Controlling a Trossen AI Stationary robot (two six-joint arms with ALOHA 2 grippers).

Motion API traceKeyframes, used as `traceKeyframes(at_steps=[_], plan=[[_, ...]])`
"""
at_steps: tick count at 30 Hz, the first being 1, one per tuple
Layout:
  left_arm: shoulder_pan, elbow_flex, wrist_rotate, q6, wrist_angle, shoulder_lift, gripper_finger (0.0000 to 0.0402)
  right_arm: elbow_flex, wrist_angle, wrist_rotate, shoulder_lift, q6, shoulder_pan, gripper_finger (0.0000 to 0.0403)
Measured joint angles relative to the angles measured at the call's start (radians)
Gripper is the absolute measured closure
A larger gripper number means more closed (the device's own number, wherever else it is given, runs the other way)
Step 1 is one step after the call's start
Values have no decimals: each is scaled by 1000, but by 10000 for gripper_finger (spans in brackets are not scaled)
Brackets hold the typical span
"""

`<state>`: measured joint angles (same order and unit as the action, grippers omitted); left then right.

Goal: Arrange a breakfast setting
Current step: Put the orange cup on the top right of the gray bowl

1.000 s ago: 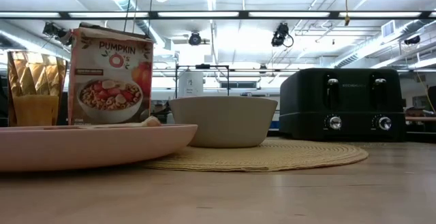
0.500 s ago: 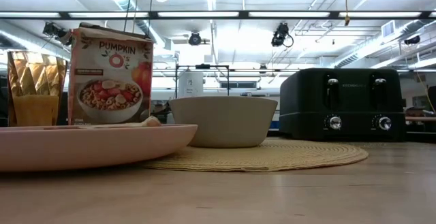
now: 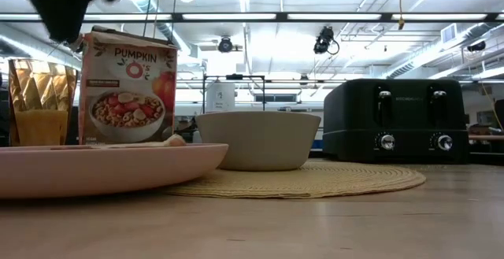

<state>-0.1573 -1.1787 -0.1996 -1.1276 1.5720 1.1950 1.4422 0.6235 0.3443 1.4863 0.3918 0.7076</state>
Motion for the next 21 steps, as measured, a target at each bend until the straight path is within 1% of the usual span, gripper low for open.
traceKeyframes(at_steps=[2,5,9,11,15,18,21], plan=[[53,57,32,26,0,-13,158,0,1,-1,0,16,20,87],[103,117,54,51,-3,-23,165,0,9,-17,0,31,50,87],[154,169,45,77,-19,-34,181,0,14,-50,0,36,66,87],[175,196,48,93,-44,-35,199,0,14,-67,0,33,65,89],[196,250,72,117,-101,-31,260,-1,37,-84,-24,9,47,97],[196,267,76,122,-116,-30,318,-1,44,-74,-63,-31,11,98],[188,260,97,151,-130,-32,379,-1,44,-44,-114,-118,-47,95]])
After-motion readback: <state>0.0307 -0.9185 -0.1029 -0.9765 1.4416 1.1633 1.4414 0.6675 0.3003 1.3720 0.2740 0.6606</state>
